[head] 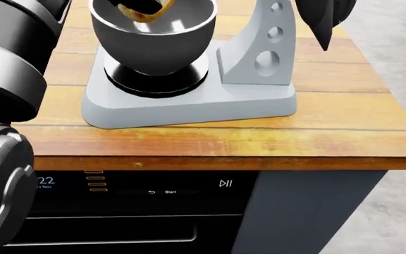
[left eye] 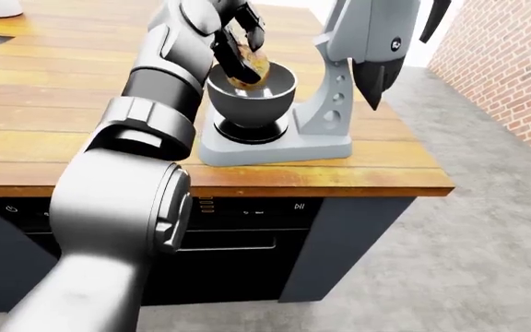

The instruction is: Place the bread in the stand mixer bowl.

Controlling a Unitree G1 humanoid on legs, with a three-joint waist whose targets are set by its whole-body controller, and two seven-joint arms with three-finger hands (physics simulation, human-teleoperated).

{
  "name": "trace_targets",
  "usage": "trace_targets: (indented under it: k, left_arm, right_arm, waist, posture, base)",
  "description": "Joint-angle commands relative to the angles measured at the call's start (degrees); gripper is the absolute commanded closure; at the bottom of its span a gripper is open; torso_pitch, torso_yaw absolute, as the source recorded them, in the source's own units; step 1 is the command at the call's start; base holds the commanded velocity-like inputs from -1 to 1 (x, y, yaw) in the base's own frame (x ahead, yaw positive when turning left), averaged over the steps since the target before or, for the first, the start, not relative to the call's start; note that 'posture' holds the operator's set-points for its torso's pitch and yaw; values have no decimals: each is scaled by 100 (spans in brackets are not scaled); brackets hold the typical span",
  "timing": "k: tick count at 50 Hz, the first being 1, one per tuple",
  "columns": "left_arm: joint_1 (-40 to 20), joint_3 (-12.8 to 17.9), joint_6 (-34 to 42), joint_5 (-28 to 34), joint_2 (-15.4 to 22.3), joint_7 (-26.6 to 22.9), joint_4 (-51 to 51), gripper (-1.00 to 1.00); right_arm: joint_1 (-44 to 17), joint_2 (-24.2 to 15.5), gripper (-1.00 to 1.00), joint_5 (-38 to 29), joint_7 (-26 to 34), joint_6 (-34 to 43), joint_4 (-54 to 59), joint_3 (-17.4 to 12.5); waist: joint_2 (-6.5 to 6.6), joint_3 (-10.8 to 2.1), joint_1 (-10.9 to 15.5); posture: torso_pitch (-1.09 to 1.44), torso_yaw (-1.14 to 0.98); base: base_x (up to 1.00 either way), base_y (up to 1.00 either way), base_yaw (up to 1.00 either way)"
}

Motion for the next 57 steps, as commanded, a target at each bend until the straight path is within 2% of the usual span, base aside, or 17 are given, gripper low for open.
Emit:
trace_targets:
  k: [1, 2, 11, 16, 20, 23, 29, 32, 33, 34, 35, 40, 42, 45, 48, 51, 57]
  left_arm:
    - [-310, 77, -126, -124, 7, 287, -224, 97]
    - [-359, 97, -98, -134, 5, 547, -205, -100]
    - [-446, 83, -12, -313, -75, 734, -154, -100]
    - [-490, 38, 62, -292, 70, 673, -115, -100]
    - [-593, 124, 151, -371, 356, 518, -189, -100]
    - [-562, 487, 410, -798, 557, 564, -279, -100]
    - [-452, 748, 511, -1388, 1261, 623, -429, -100]
    - [-457, 742, 515, -1561, 1565, 527, -515, -100]
    - [-344, 534, 134, -1368, 1723, 657, -641, -100]
    - [-327, 546, 77, -1397, 1761, 661, -667, -100]
    - [-345, 747, 238, -1596, 1891, 697, -758, -100]
    - [-291, 907, 539, -2074, 2283, 470, -1619, -100]
    - [-304, 982, 838, -2275, 2540, 383, -1962, -100]
    - [-26, 1011, 952, -2453, 2806, 332, -2639, -100]
    - [404, 1204, 1060, -2800, 3033, 441, -3342, -100]
    - [963, 1331, 1636, -3240, 3247, 153, -4562, -100]
    - [1425, 1798, 3180, -4347, 3857, 147, -7210, -100]
  right_arm:
    - [-156, -106, -100, -23, -20, -158, -31, -116]
    - [-145, -111, -100, -22, -14, -167, -32, -113]
    - [-165, -122, -100, -7, -23, -185, 4, -91]
    - [-156, -144, -100, -18, 0, -202, 42, -107]
    - [-124, -184, -100, -16, 7, -229, 69, -126]
    - [-54, -214, -100, -107, 27, -290, 39, -54]
    - [21, -77, -100, -237, 85, -263, -19, -28]
    - [17, -41, -100, -308, 119, -240, -34, -33]
    - [32, -29, -100, -349, 146, -259, -34, -22]
    - [2, 72, -100, -247, 86, -177, 2, -123]
    - [20, 55, -100, -327, 99, -241, 22, -73]
    - [195, 181, -100, -608, 206, -431, 30, 31]
    - [250, 151, -100, -649, 297, -428, 31, -61]
    - [265, 98, -100, -706, 362, -447, 76, -145]
    - [132, 25, -100, -703, 486, -474, 116, -104]
    - [-36, -27, -100, -763, 581, -486, 209, -26]
    - [-174, -131, -100, -964, 783, -806, 254, -16]
  waist:
    - [-14, -180, -6]
    - [-15, -181, -5]
    - [-16, -180, -15]
    - [-9, -182, -19]
    - [-2, -182, -27]
    - [17, -167, -46]
    - [92, -174, -62]
    - [126, -178, -67]
    - [133, -176, -69]
    - [140, -164, -68]
    - [147, -164, -71]
    - [178, -162, -85]
    - [186, -162, -90]
    - [206, -136, -106]
    - [264, -121, -107]
    - [339, -115, -117]
    - [402, -76, -185]
  posture:
    - [0, 0]
    - [0, 0]
    - [0, 0]
    - [0, 0]
    - [0, 0]
    - [0, 0]
    - [0, 0]
    - [0, 0]
    - [0, 0]
    - [0, 0]
    - [0, 0]
    - [0, 0]
    - [0, 0]
    - [0, 0]
    - [0, 0]
    - [0, 0]
    - [0, 0]
  base:
    - [0, 0, 0]
    - [0, 0, 0]
    - [0, 0, 0]
    - [0, 0, 0]
    - [0, 0, 0]
    - [0, 0, 0]
    - [0, 0, 0]
    - [0, 0, 0]
    - [0, 0, 0]
    - [0, 0, 0]
    - [0, 0, 0]
    - [0, 0, 0]
    - [0, 0, 0]
    - [0, 0, 0]
    - [0, 0, 0]
    - [0, 0, 0]
    - [0, 0, 0]
